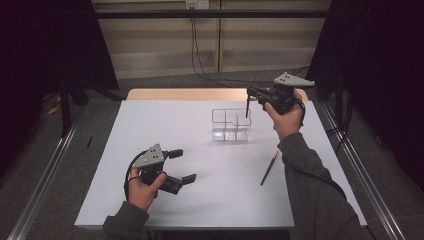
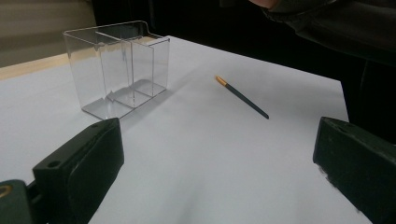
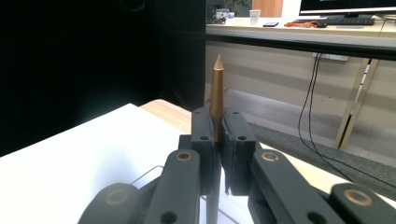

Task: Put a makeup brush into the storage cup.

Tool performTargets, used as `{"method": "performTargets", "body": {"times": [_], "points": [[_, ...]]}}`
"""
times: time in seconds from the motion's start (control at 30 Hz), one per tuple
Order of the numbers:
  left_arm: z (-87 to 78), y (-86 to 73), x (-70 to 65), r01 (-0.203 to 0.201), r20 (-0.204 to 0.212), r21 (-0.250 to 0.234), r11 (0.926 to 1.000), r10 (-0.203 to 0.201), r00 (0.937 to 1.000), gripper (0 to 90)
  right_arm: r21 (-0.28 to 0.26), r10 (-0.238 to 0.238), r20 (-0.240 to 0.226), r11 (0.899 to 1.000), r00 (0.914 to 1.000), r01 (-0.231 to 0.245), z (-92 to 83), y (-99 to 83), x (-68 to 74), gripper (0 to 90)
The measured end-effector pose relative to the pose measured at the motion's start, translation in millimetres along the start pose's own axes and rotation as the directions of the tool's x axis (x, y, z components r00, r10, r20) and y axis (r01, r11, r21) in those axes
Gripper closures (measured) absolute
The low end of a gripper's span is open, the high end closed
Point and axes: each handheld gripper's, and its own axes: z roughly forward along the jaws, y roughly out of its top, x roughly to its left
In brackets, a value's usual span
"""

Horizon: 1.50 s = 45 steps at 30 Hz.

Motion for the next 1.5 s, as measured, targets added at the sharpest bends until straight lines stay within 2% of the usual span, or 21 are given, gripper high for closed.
{"method": "performTargets", "body": {"times": [0.4,1.0,1.5], "points": [[0.4,0.1,-0.2,-0.002,0.003,0.004,1.0000,0.002,1.0000,1.8,0.021,0.001,-0.001,1.000,1.0000,-0.001,-2.6,-14.7,-1.6,85.3],[2.1,-0.7,-1.4,0.000,0.002,0.003,1.0000,0.000,1.0000,2.0,0.060,-0.001,0.002,0.998,1.0000,0.001,-5.7,-25.8,-2.9,85.2],[1.7,-1.2,-0.3,-0.003,0.001,0.005,1.0000,0.003,1.0000,2.1,0.070,0.012,0.002,0.997,0.9999,-0.013,-5.9,-33.6,-3.7,85.2]]}}
